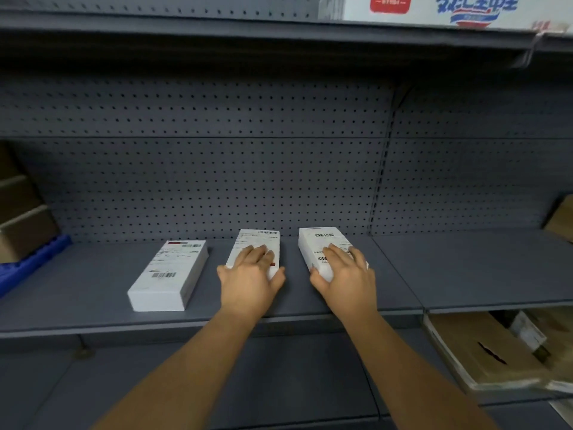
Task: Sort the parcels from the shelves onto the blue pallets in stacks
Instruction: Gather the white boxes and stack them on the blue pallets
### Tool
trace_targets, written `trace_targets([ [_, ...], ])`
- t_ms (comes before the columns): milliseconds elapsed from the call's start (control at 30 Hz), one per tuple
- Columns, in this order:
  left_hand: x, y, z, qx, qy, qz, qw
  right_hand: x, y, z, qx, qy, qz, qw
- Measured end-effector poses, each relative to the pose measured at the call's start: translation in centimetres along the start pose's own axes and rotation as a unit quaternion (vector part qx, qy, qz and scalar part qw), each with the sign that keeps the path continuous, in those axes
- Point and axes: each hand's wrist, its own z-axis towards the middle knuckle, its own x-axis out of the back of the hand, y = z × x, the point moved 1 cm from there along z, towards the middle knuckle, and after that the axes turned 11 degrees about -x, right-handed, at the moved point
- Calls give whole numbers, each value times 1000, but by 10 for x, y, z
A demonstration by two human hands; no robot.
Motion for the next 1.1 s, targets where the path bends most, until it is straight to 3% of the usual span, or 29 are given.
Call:
trace_targets([
  [533,85,-104,-63,44,123,-54,990,9,-147,-55,52,25,29,998],
  [1100,157,-280,-148,12,128,-100,987,-11,-327,-146,38,40,-12,998],
])
